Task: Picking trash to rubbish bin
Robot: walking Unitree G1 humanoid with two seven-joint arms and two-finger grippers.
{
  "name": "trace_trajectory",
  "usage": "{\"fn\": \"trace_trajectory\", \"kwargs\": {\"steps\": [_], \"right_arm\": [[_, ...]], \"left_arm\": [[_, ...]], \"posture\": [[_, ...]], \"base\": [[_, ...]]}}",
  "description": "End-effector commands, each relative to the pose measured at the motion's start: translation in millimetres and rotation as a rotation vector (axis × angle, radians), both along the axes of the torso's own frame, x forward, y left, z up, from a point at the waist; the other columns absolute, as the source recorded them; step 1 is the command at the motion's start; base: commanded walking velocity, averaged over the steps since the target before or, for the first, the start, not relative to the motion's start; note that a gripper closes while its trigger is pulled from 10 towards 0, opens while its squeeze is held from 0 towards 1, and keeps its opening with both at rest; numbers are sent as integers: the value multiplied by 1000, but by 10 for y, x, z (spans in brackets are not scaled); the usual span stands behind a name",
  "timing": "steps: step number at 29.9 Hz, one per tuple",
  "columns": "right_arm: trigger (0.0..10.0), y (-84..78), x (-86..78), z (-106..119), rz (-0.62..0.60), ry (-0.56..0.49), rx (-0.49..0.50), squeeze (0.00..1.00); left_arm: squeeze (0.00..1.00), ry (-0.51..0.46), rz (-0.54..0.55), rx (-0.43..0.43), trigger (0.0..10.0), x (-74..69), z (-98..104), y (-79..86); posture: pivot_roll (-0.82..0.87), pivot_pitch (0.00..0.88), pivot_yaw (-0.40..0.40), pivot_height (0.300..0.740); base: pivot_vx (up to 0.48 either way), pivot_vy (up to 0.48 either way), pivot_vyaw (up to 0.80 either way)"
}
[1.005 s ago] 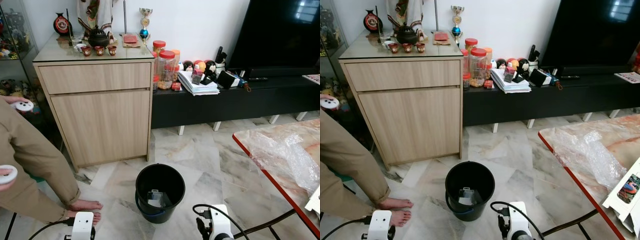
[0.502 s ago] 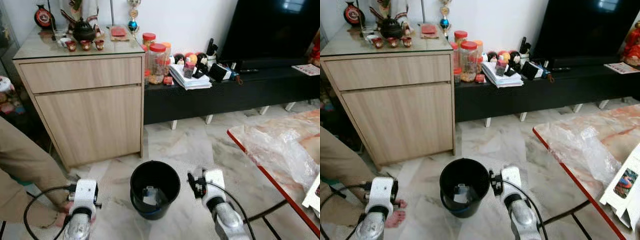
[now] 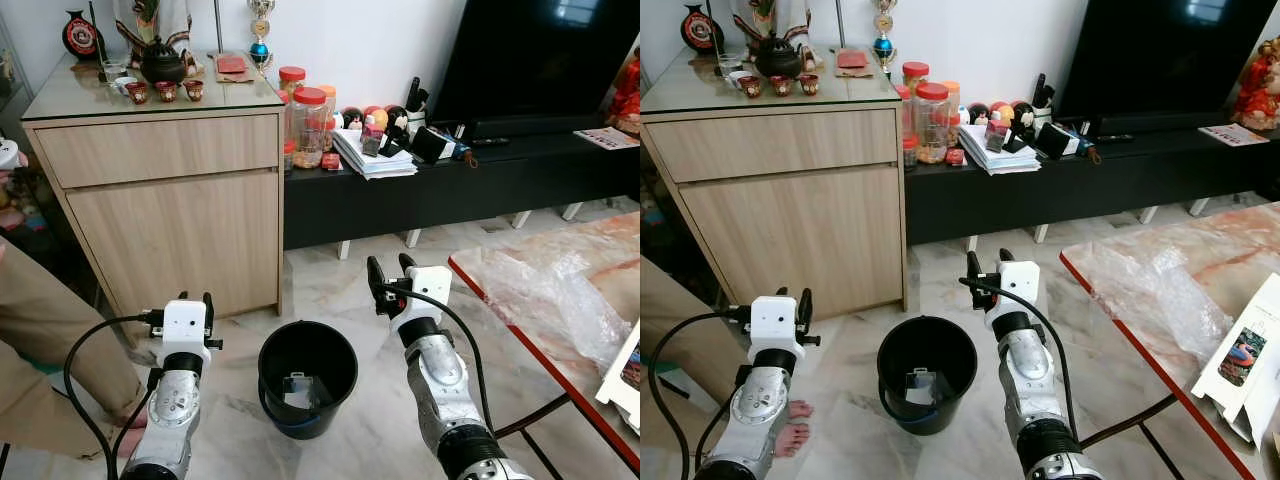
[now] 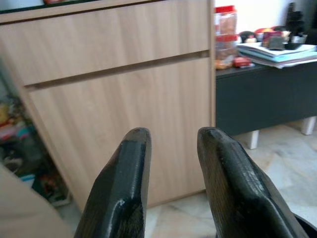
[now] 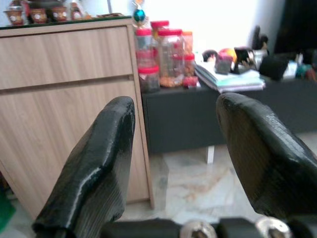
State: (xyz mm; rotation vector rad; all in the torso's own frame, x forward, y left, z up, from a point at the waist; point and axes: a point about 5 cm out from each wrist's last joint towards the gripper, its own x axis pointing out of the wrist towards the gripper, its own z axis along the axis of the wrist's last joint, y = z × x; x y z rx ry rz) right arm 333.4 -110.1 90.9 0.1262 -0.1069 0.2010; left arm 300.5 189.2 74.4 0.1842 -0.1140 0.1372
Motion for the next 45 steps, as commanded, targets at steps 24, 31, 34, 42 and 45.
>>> {"fn": "trace_trajectory", "kwargs": {"steps": [24, 31, 34, 42, 45], "right_arm": [[10000, 20, -1, 47, -4, -4, 6, 0], [10000, 33, 2, 56, 1, -4, 2, 0], [10000, 44, 3, 66, 4, -6, 3, 0], [10000, 94, 8, 71, 16, 1, 6, 0], [10000, 91, 5, 66, 17, 4, 9, 0]], "left_arm": [[0, -21, -58, -3, 10000, 86, 143, -153], [0, -21, -41, -6, 10000, 91, 150, -136], [0, -22, -40, -9, 10000, 88, 156, -142], [0, -27, -28, -14, 10000, 83, 174, -136], [0, -28, -24, -17, 10000, 81, 179, -128]], "posture": [[156, 0, -81, 740], [152, 0, -83, 740], [155, 0, -85, 740], [166, 0, -88, 740], [171, 0, -95, 740]], "base": [[0, 0, -788], [0, 0, -786], [0, 0, -781], [0, 0, -783], [0, 0, -781]]}}
